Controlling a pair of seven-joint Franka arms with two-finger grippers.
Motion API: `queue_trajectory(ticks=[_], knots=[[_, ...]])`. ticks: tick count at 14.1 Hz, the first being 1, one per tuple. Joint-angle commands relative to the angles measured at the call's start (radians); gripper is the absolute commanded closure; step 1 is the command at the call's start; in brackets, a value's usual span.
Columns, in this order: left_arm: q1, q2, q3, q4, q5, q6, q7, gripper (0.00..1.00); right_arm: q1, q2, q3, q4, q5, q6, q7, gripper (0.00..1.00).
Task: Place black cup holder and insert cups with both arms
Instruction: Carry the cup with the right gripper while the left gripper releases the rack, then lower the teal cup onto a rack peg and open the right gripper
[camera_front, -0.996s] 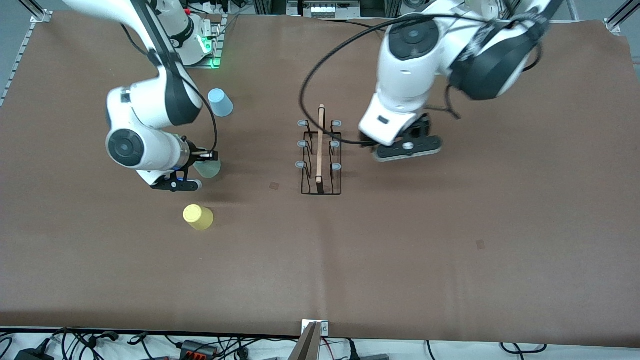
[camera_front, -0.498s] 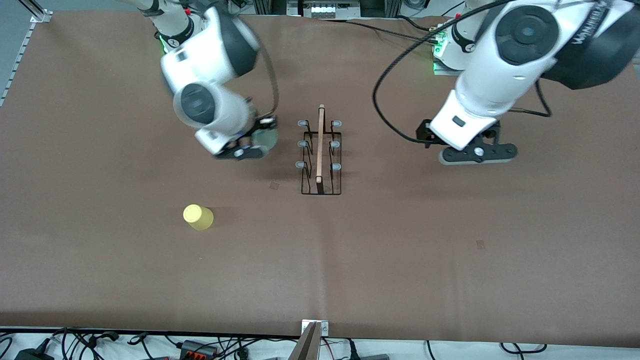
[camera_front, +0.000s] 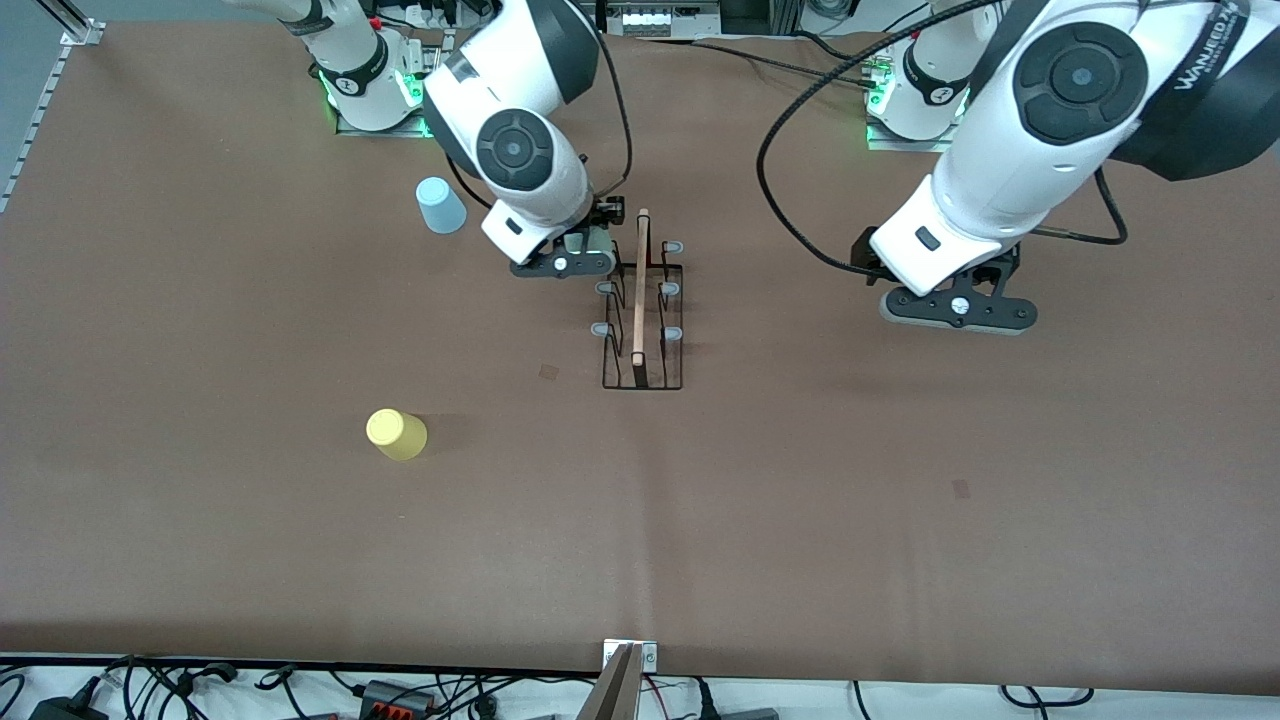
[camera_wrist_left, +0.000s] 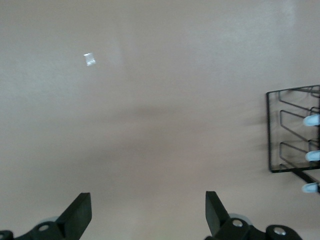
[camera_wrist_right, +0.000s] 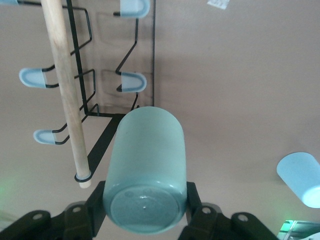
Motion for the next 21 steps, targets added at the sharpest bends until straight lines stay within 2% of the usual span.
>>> queue_trajectory(ticks=[1,3,4,6,7,10,11,14,15,16,17,21], knots=[[0.032,-0.105,0.154,-0.029,-0.094,-0.021,0.212,0.00,0.021,0.029,-0.009,0.026,0.016,0.001,0.021,0.74],[-0.012,-0.146,0.332,-0.058,-0.154,-0.019,0.327,0.00,0.022,0.036,-0.009,0.026,0.018,0.016,0.023,0.74],[-0.076,-0.172,0.473,-0.084,-0.192,-0.004,0.387,0.00,0.026,0.039,-0.007,0.026,0.018,0.027,0.024,0.74],[-0.201,-0.212,0.694,-0.156,-0.271,0.017,0.472,0.00,0.036,0.051,-0.007,0.026,0.016,0.040,0.043,0.74],[-0.241,-0.238,0.745,-0.197,-0.273,0.036,0.474,0.00,0.041,0.059,-0.009,0.027,0.016,0.042,0.047,0.74],[-0.252,-0.355,0.793,-0.395,-0.283,0.178,0.471,0.00,0.052,0.082,-0.009,0.026,0.015,0.059,0.047,0.74],[-0.255,-0.375,0.820,-0.427,-0.308,0.227,0.471,0.00,0.052,0.090,-0.009,0.026,0.009,0.063,0.047,0.74],[-0.255,-0.361,0.838,-0.388,-0.331,0.240,0.467,0.00,0.052,0.125,-0.009,0.026,-0.002,0.079,0.046,0.74],[-0.247,-0.354,0.838,-0.382,-0.335,0.240,0.467,0.00,0.053,0.131,-0.009,0.026,-0.002,0.085,0.046,0.71],[-0.246,-0.354,0.836,-0.380,-0.337,0.240,0.469,0.00,0.055,0.133,-0.009,0.026,-0.002,0.093,0.047,0.39],[-0.247,-0.352,0.833,-0.377,-0.337,0.240,0.467,0.00,0.055,0.133,-0.009,0.026,0.003,0.094,0.073,0.00],[-0.246,-0.351,0.828,-0.377,-0.337,0.234,0.466,0.00,0.041,0.105,-0.024,0.098,-0.003,0.076,0.214,0.00]])
